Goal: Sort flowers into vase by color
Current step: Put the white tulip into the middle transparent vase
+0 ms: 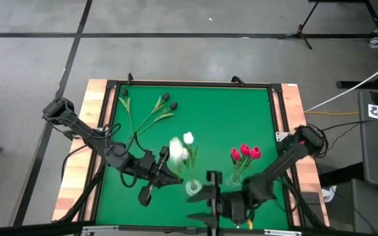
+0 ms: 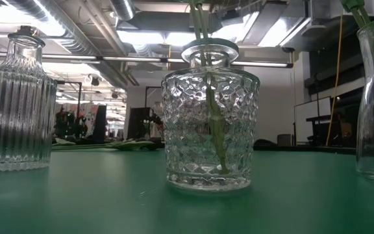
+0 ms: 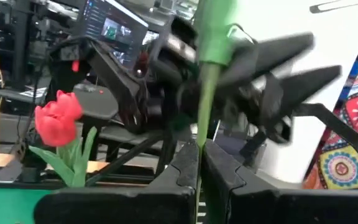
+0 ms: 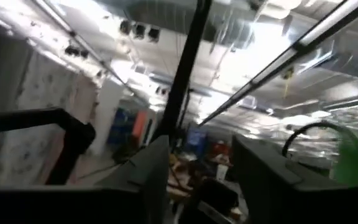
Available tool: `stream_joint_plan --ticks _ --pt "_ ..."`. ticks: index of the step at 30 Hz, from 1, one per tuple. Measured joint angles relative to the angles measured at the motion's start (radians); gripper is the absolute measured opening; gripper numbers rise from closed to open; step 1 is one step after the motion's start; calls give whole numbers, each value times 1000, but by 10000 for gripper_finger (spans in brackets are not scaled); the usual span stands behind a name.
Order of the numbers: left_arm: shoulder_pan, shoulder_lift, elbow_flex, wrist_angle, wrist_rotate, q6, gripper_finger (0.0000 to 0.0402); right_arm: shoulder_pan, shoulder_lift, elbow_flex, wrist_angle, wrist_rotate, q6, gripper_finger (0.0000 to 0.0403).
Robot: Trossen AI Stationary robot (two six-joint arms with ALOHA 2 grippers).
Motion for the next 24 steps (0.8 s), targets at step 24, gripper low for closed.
stream_joint_plan --ticks 24 --pt "-2 -2 -1 12 -118 -24 5 440 -870 -8 -1734 391 583 165"
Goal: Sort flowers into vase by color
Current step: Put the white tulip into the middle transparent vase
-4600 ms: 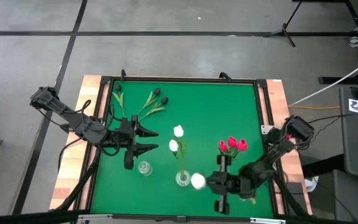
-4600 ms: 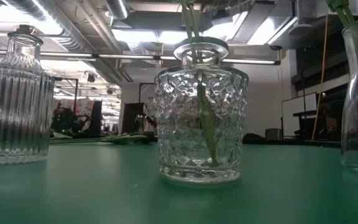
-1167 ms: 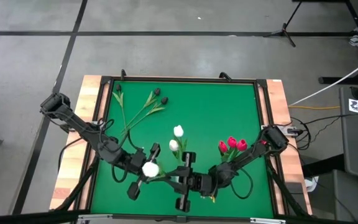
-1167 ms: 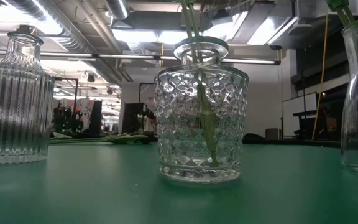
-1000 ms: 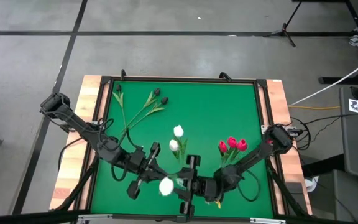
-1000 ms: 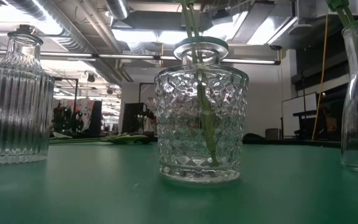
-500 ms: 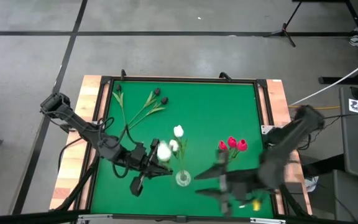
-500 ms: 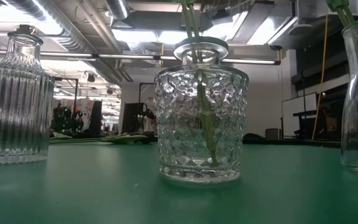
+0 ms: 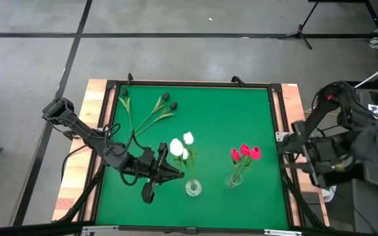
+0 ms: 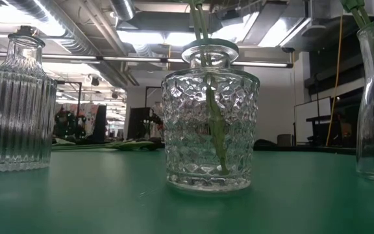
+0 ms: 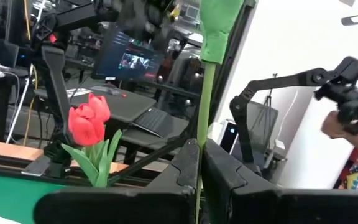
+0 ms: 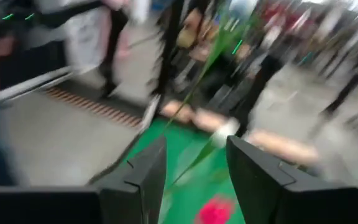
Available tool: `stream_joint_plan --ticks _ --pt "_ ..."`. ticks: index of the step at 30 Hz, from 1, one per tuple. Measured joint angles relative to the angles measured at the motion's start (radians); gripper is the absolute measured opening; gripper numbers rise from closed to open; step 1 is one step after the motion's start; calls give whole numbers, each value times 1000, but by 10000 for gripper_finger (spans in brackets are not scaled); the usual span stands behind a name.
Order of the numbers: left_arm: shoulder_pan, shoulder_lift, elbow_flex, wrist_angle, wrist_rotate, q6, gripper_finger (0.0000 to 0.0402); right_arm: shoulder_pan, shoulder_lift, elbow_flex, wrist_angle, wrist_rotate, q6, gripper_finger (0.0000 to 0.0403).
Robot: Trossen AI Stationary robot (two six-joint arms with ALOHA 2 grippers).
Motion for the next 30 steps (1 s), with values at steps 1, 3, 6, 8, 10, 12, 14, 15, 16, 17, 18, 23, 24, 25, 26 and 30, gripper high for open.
stream_joint_plan --ticks 1,3,6,8,10,12,14,15,16,17,18,23,24,25,26,30 --pt "0 0 0 0 0 -1 6 28 -7 -16 -52 0 73 165" --pt "0 0 0 0 -6 -17 6 81 -13 -83 -95 61 133 165" --pt "-1 0 0 -1 -42 -43 6 176 -24 -274 -66 265 170 165" --pt "1 0 0 -8 -68 -55 7 232 -47 -411 -35 375 260 165" --pt "2 0 0 -34 -93 -76 7 271 -105 -515 24 458 355 165" --pt "5 0 -1 -68 -110 -105 7 301 -170 -600 105 512 397 164" --pt "7 0 -1 -110 -119 -149 7 330 -230 -665 216 510 374 156" --pt "11 0 -1 -131 -122 -170 7 342 -262 -693 299 488 323 150" --pt "14 0 -1 -148 -123 -187 7 352 -288 -724 403 454 239 141" --pt "14 0 -1 -161 -123 -200 7 352 -310 -759 538 404 127 132" --pt "15 0 -1 -165 -125 -205 7 347 -326 -798 703 329 -7 121" --pt "19 0 -1 -153 -124 -193 7 184 -341 -1023 1520 -264 -627 66" --pt "19 0 -1 -152 -124 -202 7 139 -335 -1051 1596 -300 -651 60" --pt "19 0 -1 -151 -125 -209 7 101 -334 -1076 1621 -305 -664 56" --pt "19 0 -1 -151 -125 -217 7 62 -334 -1102 1623 -292 -666 53" --pt "16 0 -1 -156 -124 -232 8 -57 -326 -1192 1634 -348 -566 51"
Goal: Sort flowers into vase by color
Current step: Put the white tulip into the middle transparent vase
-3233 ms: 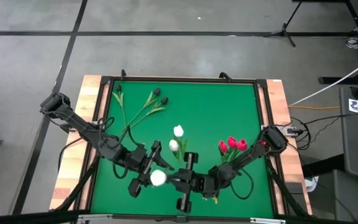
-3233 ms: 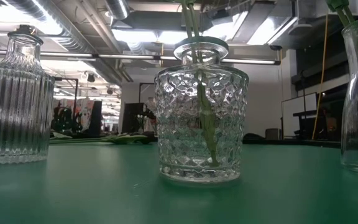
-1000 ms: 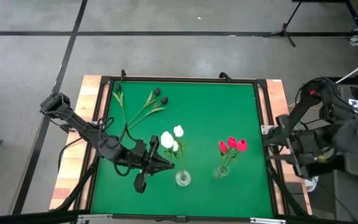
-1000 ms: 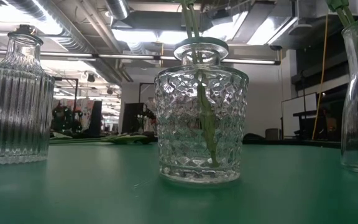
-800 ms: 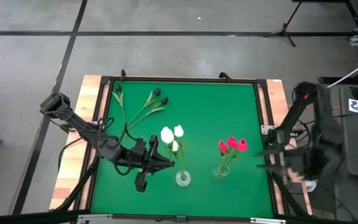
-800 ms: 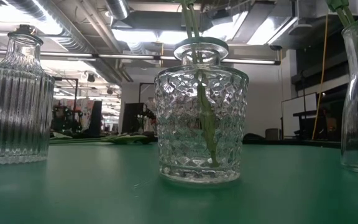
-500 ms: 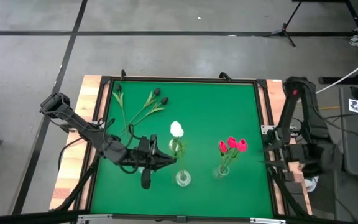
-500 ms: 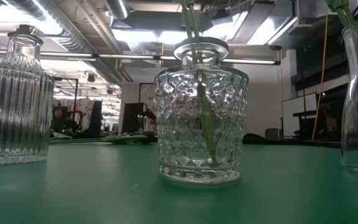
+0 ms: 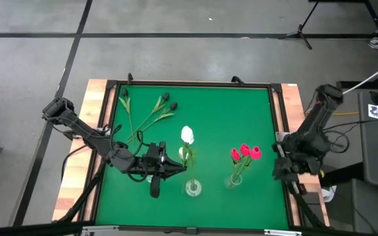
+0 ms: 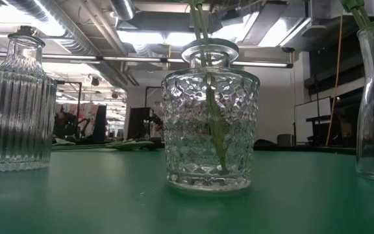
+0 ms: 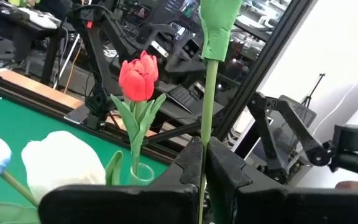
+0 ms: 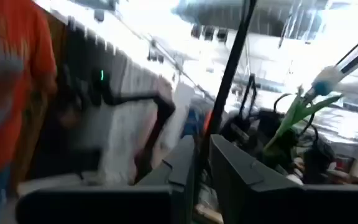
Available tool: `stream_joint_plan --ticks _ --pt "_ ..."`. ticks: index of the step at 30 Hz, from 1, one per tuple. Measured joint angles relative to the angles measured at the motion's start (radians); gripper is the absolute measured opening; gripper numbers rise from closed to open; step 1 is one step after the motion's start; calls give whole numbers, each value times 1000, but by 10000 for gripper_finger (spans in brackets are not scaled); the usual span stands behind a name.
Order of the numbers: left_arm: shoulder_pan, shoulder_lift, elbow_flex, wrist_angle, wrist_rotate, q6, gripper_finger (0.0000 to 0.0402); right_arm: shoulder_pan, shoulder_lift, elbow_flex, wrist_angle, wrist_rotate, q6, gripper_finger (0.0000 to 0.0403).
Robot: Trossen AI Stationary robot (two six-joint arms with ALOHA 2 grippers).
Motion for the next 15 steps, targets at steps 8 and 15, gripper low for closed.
stream_joint_plan --ticks 8,15 --pt "-7 0 0 -15 0 5 8 -196 106 -11 -31 -565 306 51" --pt "-16 0 0 -18 1 5 8 -196 110 -10 -349 -303 504 51"
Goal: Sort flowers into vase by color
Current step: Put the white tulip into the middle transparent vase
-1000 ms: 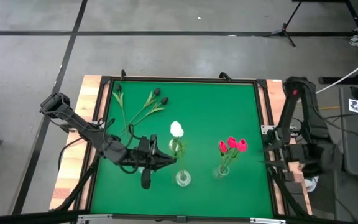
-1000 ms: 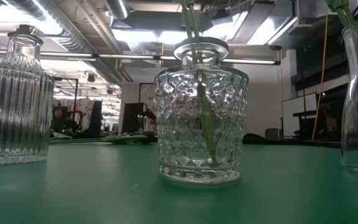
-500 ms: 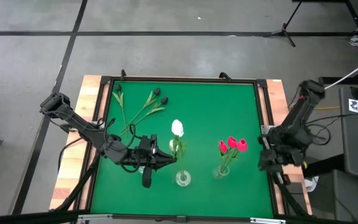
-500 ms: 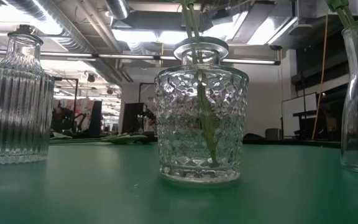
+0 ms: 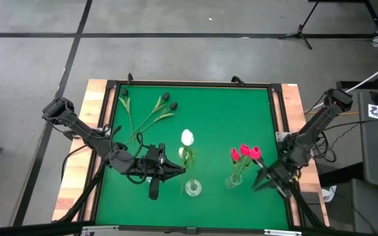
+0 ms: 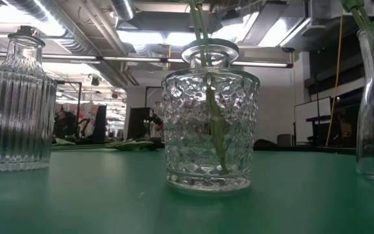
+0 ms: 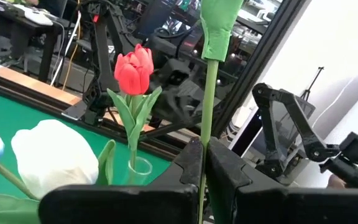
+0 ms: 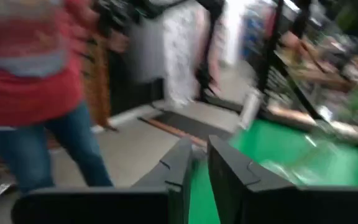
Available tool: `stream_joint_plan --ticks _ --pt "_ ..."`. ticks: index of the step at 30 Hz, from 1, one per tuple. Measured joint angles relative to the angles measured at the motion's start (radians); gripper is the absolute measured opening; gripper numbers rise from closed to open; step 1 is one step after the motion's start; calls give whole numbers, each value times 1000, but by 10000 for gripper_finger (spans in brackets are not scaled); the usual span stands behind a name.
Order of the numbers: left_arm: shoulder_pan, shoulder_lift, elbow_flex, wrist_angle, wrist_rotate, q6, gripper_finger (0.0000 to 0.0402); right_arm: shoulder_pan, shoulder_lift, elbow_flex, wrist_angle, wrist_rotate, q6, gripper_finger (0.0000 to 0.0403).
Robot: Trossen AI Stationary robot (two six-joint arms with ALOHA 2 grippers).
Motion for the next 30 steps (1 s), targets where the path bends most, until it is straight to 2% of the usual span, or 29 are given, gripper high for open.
stream_joint_plan --ticks 10,15,18,23,26,30 --pt "-3 0 0 -1 0 3 8 2 -35 0 -159 189 -59 51" --pt "-15 10 0 4 -7 21 8 2 -34 0 -233 188 0 51" --pt "-40 52 0 42 -83 77 4 2 -34 0 -247 179 39 51" --pt "-69 161 0 183 -267 177 3 18 -36 1 -248 168 66 51" --pt "-69 221 1 254 -294 191 2 71 -40 1 -262 234 85 51" --pt "-67 278 30 256 -344 200 2 174 -40 1 -260 402 88 51"
